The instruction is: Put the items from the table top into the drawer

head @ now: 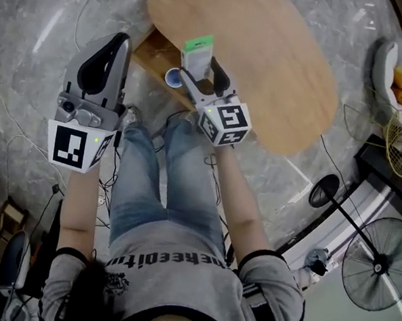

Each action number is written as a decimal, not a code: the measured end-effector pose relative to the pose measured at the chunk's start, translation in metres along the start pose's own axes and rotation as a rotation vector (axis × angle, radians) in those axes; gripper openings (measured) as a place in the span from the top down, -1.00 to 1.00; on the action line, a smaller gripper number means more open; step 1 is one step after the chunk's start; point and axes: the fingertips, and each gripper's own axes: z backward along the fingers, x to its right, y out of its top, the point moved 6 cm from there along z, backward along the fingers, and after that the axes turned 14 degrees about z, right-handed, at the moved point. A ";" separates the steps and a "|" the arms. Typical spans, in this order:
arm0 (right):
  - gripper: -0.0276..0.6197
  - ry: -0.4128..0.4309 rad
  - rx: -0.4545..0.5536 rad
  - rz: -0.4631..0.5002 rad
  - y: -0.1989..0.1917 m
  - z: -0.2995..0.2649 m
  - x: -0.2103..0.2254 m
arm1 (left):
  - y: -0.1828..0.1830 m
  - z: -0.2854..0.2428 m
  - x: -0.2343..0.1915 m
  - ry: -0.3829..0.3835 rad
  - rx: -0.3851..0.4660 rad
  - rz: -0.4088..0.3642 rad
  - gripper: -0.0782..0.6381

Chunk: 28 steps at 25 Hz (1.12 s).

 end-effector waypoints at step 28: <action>-0.09 -0.010 -0.414 0.163 -0.147 -0.145 -0.072 | -0.064 0.078 -0.114 -0.146 -0.148 0.058 0.74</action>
